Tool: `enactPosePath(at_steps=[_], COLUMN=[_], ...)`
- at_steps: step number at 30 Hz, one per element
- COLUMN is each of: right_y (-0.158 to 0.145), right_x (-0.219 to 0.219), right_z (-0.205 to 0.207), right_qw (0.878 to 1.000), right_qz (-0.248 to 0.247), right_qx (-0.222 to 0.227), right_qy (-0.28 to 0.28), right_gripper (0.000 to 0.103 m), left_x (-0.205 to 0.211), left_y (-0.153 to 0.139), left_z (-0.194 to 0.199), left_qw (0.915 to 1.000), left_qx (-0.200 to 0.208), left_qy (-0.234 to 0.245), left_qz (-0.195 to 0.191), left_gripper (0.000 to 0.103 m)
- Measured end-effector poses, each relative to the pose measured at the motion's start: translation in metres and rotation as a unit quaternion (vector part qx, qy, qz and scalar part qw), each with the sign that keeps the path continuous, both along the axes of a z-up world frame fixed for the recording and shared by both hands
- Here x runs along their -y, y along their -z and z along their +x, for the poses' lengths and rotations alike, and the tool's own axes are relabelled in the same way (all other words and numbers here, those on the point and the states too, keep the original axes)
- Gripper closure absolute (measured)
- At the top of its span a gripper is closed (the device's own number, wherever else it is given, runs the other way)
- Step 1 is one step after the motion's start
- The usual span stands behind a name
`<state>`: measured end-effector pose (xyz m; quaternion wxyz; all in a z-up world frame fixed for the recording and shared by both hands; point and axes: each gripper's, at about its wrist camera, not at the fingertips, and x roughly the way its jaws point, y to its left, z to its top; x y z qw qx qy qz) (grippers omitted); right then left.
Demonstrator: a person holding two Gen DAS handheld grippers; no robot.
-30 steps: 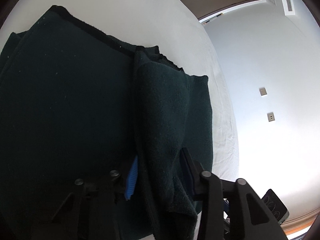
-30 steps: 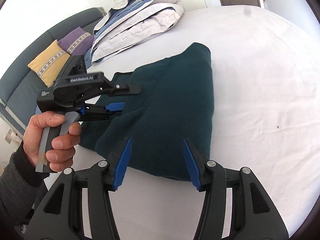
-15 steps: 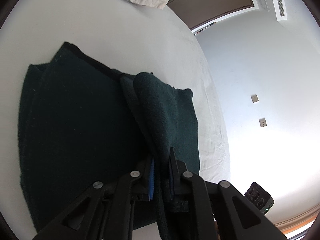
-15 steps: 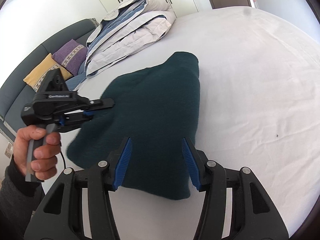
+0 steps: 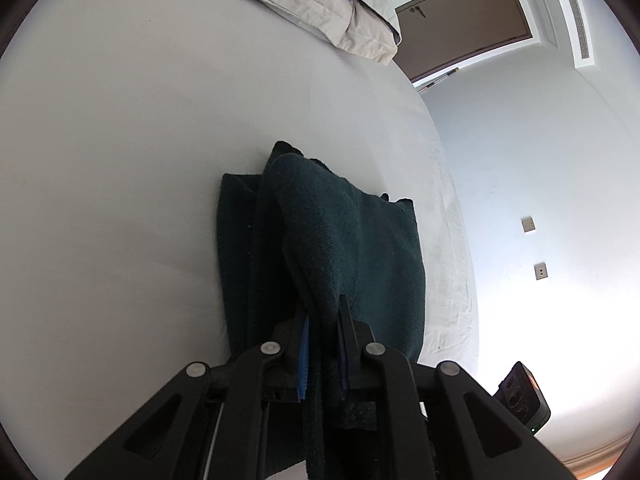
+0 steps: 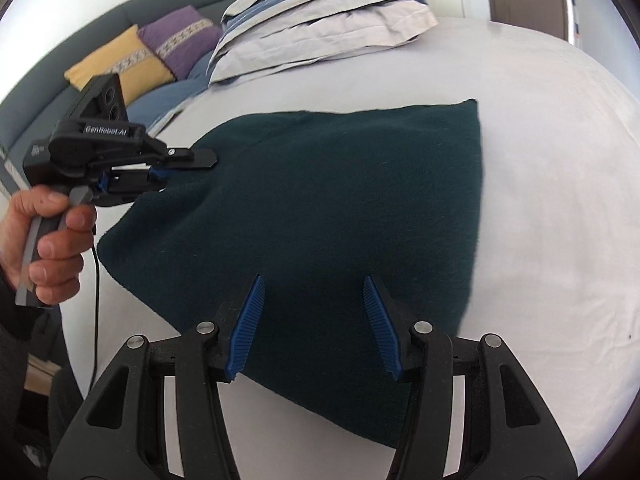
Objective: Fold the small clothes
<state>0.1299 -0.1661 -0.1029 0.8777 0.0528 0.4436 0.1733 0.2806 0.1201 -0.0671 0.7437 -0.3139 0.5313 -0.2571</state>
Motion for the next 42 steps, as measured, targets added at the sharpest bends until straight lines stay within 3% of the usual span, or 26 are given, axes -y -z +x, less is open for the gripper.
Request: enactPosePath(at_steps=[6,8,11,13,16,19,21,24,26,29,33,37,40,42], right_y=[0.010,0.019,0.022,0.019,0.008,0.004,0.009,0.025,0.039,0.042,0.035,0.024,0.032,0.053], right_x=[-0.021,-0.022,-0.026,-0.021,-0.004,0.017,0.026,0.035,0.040,0.048,0.058,0.064,0.067,0.070], right_z=[0.005,0.005,0.002,0.000,-0.005,0.000,0.006,0.013,0.014,0.013,0.023,0.048,0.062,0.070], right_qw=[1.000,1.000,1.000,0.999,0.997,0.987,0.979,0.973,0.969,0.960,0.954,0.941,0.936,0.935], right_qz=[-0.013,-0.001,0.006,0.029,0.081,0.157,0.195,0.215,0.221,0.257,0.279,0.323,0.332,0.323], right_qx=[-0.013,-0.021,-0.017,-0.021,-0.012,-0.017,-0.031,-0.067,-0.086,-0.092,-0.081,-0.075,-0.108,-0.137], right_qy=[-0.003,0.000,-0.002,-0.002,0.014,0.037,0.049,0.056,0.062,0.067,0.074,0.072,0.049,0.054], right_gripper=[0.051,0.049,0.047,0.047,0.048,0.047,0.047,0.048,0.054,0.055,0.054,0.051,0.052,0.059], left_x=[-0.001,-0.007,-0.014,-0.021,-0.025,0.000,0.026,0.054,0.058,0.048,0.035,0.036,0.038,0.036], left_y=[0.030,0.040,0.034,0.019,-0.022,-0.060,-0.064,-0.041,-0.011,0.017,0.025,0.027,0.029,0.031], left_z=[0.000,-0.001,-0.006,-0.012,-0.030,-0.049,-0.058,-0.060,-0.059,-0.068,-0.074,-0.078,-0.083,-0.083], left_qw=[0.9998,0.9994,0.9990,0.9981,0.9933,0.9853,0.9805,0.9765,0.9774,0.9806,0.9846,0.9819,0.9784,0.9790], left_qx=[-0.017,-0.024,-0.016,0.004,0.069,0.137,0.161,0.154,0.124,0.112,0.110,0.122,0.140,0.141], left_qy=[-0.009,-0.019,-0.040,-0.056,-0.077,-0.052,-0.022,0.009,0.013,0.001,-0.007,-0.004,0.001,0.003], left_qz=[0.006,-0.014,-0.009,0.025,0.052,0.088,0.111,0.151,0.171,0.161,0.136,0.145,0.152,0.147], left_gripper=[0.090,0.088,0.085,0.080,0.080,0.080,0.080,0.080,0.080,0.090,0.089,0.089,0.089,0.089])
